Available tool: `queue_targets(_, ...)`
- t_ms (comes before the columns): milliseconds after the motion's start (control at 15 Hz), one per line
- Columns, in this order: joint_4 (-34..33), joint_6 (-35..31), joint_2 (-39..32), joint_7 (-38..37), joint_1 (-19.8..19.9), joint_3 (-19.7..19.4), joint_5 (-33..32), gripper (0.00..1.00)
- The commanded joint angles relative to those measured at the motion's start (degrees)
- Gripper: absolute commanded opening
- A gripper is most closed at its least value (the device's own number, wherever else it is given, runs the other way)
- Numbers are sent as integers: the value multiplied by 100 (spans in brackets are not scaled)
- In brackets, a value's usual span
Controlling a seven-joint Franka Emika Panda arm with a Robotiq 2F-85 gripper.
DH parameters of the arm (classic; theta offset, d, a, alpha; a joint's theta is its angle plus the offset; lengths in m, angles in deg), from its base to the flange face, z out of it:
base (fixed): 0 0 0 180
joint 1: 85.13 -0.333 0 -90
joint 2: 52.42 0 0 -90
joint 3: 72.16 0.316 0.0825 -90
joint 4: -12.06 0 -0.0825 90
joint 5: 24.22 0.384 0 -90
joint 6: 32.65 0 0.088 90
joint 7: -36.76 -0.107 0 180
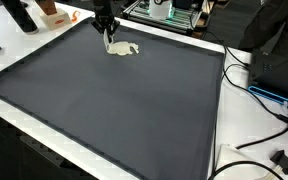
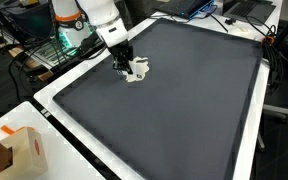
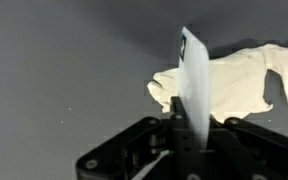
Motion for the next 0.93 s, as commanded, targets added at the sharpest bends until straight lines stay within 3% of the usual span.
queue_targets(0,-315,-76,-439,-71,-34,9,-49,1)
queue_targets(467,-806,19,-834,-195,-206,51,-205,1)
queue_targets(667,-1009,153,-1044,-654,-438,-143,-813,1)
queue_targets(733,-1023,171,-1069,-1023,-137,107,-1304,1)
queue_targets(867,-1019,343,-1041,-1342,-50,105,-1788,1)
